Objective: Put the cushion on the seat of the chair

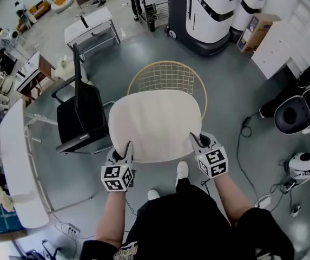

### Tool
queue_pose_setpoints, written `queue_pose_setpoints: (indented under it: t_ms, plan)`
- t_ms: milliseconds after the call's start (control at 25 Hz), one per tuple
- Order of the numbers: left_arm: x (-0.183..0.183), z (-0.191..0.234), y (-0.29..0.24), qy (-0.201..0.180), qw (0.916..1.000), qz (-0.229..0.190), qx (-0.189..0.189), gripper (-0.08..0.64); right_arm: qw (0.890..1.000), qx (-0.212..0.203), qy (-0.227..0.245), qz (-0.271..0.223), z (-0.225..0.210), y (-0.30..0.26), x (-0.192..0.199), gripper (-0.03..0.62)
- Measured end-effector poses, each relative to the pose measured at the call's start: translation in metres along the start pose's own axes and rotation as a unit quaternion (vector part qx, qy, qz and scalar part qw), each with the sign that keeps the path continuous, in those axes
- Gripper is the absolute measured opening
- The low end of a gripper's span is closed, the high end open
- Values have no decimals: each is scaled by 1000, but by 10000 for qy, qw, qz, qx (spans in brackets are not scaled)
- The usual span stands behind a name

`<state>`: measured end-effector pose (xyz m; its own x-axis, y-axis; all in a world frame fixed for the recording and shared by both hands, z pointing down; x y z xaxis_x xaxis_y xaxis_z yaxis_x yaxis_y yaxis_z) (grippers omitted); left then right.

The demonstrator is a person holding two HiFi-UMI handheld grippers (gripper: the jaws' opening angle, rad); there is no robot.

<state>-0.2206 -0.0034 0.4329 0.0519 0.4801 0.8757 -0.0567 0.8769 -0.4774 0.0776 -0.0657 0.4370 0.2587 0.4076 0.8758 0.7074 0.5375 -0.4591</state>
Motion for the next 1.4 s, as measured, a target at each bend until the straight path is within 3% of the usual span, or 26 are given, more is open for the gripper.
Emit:
queue_pose_setpoints:
  t_ms: [520, 920, 1400]
  plan:
    - [-25, -45, -94, 39, 9998, 90, -148, 106, 9999, -124, 57, 15, -108, -26, -12, 44]
    - [-16, -42, -169, -45, 9991, 424, -33, 107, 9998, -38, -110, 173, -155, -71, 6, 44]
    - [27, -10, -249, -73, 9951, 943, 294, 110, 9967, 310, -462, 593, -172, -134, 48, 44]
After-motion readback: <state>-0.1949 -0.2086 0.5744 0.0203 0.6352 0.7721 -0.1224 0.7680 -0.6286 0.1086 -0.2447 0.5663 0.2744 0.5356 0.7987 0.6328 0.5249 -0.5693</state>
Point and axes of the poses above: the fingertips, and each gripper's own axes: y backward along the fingers, z to its left, x out of its underside, the point moved 6 cm from there along y, backward along the fingers, and after that the axes turned 9 degrees about -x, right-handed, at the moved point
